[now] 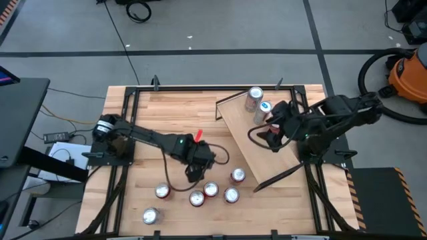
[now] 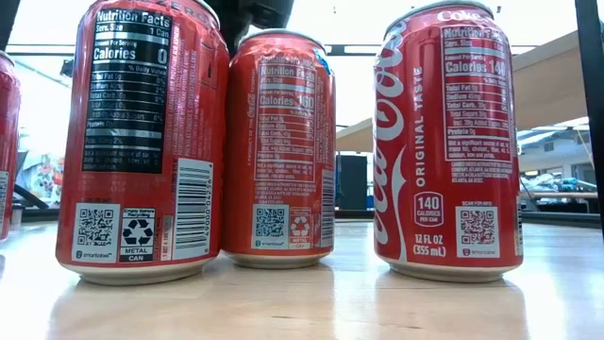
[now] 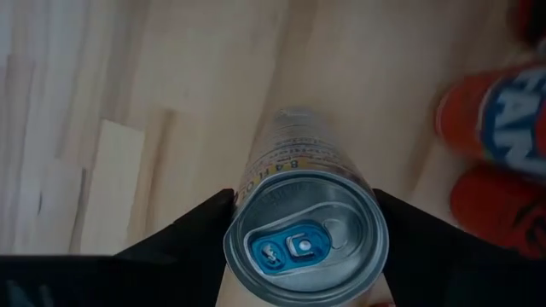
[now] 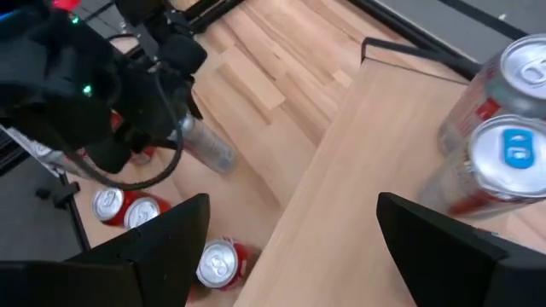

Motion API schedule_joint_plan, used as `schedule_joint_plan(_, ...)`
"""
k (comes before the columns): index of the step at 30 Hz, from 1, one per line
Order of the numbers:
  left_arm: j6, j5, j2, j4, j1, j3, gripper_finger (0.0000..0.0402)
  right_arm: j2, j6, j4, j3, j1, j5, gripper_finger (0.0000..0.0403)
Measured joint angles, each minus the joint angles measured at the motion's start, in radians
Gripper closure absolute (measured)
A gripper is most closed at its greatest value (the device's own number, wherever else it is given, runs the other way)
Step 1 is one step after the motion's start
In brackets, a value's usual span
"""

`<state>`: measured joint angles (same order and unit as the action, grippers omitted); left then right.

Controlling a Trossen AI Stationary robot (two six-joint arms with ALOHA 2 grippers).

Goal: Place canned beverage on shelf
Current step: Put the blue soda can on the shelf aligned with the other blue soda can

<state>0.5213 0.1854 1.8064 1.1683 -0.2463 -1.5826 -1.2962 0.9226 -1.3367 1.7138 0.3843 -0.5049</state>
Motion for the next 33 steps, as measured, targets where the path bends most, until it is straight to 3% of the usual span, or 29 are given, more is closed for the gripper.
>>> schedule_joint_plan(17,-0.031,-0.029,0.013,0.134,0.178,-0.388,0.015,0.023,-0.175,-0.132,0.0,-0.064,0.03,0.0056)
schedule_joint_plan(21,-0.04,-0.064,0.05,0.14,0.215,-0.478,0.015,0.042,-0.279,-0.107,0.0,-0.096,0.082,0.0056)
schedule_joint_plan(30,-0.046,-0.102,0.192,0.141,0.279,-0.758,0.015,0.1,-0.48,-0.078,0.0,-0.198,0.08,0.0056)
schedule_joint_plan(33,-0.044,-0.143,0.213,0.064,0.293,-0.754,0.015,0.1,-0.535,-0.077,0.0,-0.242,0.08,0.0056)
